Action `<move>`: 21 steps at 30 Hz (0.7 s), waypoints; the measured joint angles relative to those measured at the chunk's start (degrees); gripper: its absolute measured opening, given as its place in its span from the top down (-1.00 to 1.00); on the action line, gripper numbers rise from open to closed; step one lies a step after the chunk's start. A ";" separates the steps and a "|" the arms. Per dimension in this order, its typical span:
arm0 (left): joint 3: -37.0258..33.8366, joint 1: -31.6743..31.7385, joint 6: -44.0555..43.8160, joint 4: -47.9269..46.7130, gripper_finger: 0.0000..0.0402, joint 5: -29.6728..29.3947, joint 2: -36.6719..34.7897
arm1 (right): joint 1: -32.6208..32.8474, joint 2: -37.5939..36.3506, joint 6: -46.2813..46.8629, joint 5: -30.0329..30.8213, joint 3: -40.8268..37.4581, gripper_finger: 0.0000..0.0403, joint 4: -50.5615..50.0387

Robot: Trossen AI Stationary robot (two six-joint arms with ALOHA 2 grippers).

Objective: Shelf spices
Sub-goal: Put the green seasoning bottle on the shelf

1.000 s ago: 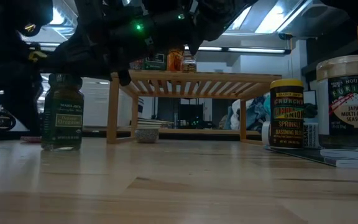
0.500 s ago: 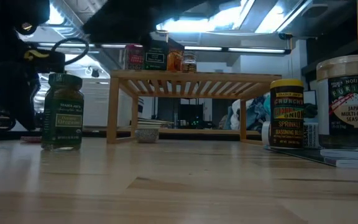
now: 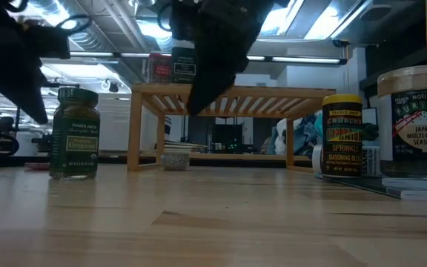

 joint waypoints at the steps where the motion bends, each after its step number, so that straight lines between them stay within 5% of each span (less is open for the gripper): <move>1: -0.02 -0.41 0.04 -0.22 0.99 -0.26 -1.00 | 0.00 0.00 -0.01 0.23 0.00 0.34 -0.06; 12: 0.00 -5.28 0.19 -1.22 0.99 -2.71 -5.38 | -0.02 2.07 -0.80 0.16 -6.64 0.34 3.79; 21: 0.00 -6.73 -0.77 -0.88 0.99 -2.78 -5.29 | 0.18 2.07 5.63 -0.76 -12.14 0.34 -2.46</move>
